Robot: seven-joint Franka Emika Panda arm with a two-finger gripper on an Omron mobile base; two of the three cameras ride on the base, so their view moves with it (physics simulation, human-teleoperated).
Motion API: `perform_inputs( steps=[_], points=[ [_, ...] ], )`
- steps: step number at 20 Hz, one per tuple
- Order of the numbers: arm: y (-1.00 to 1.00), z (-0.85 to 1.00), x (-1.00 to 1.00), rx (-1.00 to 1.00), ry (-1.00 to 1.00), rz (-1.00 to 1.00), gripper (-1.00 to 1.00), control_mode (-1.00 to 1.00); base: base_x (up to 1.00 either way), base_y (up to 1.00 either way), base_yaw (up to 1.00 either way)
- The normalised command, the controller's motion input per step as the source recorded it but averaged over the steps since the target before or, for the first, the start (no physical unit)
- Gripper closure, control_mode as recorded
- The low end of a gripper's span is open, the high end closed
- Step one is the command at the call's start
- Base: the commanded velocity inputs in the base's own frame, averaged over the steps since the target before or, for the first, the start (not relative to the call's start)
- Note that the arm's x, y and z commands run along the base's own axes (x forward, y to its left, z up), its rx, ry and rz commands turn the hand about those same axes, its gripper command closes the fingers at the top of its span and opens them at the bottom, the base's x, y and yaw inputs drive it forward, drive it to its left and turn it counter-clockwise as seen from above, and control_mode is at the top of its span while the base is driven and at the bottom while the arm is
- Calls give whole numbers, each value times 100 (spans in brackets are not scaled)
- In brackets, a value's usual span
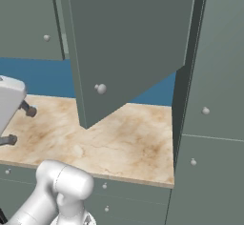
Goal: Close all open cabinet doors.
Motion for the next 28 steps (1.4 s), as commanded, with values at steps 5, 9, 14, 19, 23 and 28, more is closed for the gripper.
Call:
perform_inputs(
  steps=[5,9,14,19,23,28],
  points=[
    [-26,0,-53,0,0,-3,-100,-100,0,0,0],
    [-47,0,-35,1,0,9,-100,-100,0,0,0],
    [-54,0,-33,0,0,23,-100,-100,0,0,0],
    [-43,0,0,0,3,25,-100,-100,0,0,0],
    [-30,1,2,0,0,39,-100,-100,0,0,0],
    [-19,0,21,0,4,29,-100,-100,0,0,0]
  ],
)
